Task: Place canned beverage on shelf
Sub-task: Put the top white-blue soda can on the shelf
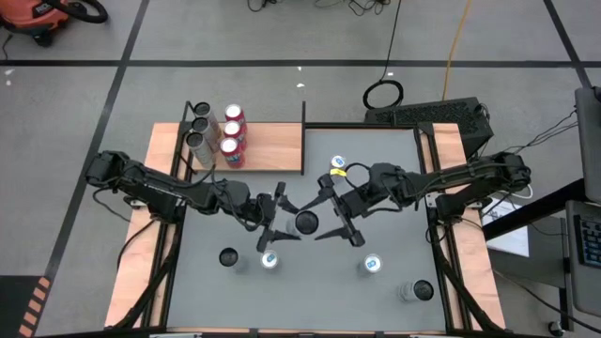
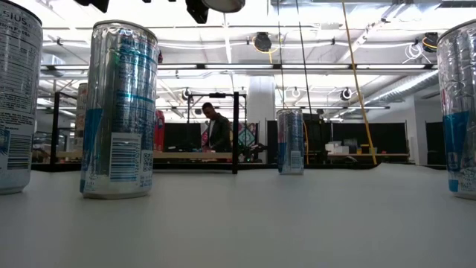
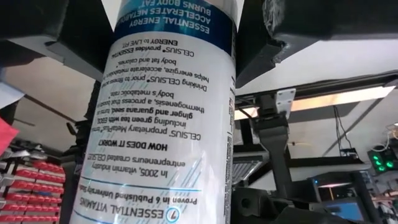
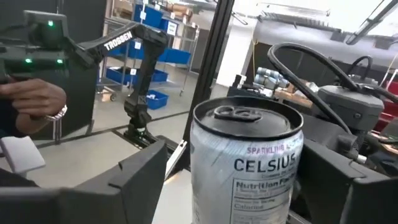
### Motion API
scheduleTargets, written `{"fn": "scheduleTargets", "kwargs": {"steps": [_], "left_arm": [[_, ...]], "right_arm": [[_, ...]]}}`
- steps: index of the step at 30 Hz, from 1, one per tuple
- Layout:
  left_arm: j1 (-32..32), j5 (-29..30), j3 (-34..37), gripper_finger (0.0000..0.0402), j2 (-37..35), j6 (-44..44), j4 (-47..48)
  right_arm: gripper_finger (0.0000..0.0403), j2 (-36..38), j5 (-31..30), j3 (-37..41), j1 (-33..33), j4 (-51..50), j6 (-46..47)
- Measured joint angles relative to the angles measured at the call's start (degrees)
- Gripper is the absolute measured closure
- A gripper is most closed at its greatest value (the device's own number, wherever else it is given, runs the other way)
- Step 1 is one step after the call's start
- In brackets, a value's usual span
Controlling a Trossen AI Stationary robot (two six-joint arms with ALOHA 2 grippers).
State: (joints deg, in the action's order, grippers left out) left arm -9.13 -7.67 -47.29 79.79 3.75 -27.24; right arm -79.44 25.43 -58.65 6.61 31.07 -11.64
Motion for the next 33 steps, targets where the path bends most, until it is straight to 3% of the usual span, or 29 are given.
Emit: {"fn": "scheduleTargets", "kwargs": {"steps": [13, 21, 33], "left_arm": [[0.9, -1.0, 0.0, 0.0137, 0.0, -0.4, 1.2], [0.7, -1.0, 0.0, 0.0136, 0.0, -0.4, 1.0], [-1.6, 6.1, 0.0, 0.0136, 0.0, -1.4, 0.5]], "right_arm": [[0.0167, -3.2, -4.5, 0.0, 0.3, 4.3, 0.2], [0.0218, -3.2, -4.6, 0.0, 0.3, 3.9, 0.4], [0.0237, -0.3, -6.8, -0.1, -0.1, -0.9, 0.0]]}}
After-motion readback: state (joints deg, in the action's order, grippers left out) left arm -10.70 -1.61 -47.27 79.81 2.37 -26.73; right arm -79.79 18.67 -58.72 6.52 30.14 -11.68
